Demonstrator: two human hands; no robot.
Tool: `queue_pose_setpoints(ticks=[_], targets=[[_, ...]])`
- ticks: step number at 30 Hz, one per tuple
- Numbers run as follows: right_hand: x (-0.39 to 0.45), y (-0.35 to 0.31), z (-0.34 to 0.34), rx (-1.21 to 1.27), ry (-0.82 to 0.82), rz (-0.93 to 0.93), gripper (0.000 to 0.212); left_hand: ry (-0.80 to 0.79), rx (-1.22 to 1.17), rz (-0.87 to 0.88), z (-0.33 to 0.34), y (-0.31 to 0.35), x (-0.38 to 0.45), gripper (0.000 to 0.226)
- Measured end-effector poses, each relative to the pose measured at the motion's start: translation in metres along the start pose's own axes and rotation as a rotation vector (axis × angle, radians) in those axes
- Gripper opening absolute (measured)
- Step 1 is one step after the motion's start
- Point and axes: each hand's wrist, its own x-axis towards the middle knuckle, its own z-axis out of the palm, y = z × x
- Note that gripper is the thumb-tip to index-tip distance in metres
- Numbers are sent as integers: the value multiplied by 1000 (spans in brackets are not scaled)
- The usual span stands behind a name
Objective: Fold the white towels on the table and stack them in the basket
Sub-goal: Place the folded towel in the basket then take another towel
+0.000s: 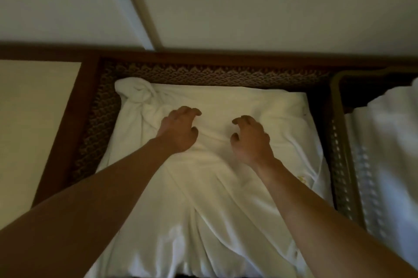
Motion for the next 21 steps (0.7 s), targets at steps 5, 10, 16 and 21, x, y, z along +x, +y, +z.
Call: queue_pose_setpoints(ticks=[5, 10, 16, 21], targets=[[49, 6, -8, -236, -88, 40, 64, -159, 272, -17, 4, 3, 54, 62], [71, 9, -15, -431, -83, 87, 73, -113, 456, -19, 8, 7, 70, 61], [57, 12, -11, -476, 130, 55, 28, -11, 433, 100, 9, 3, 42, 30], [11, 17, -13, -347, 365, -25, 23, 104, 15, 149, 4, -5, -6, 22]])
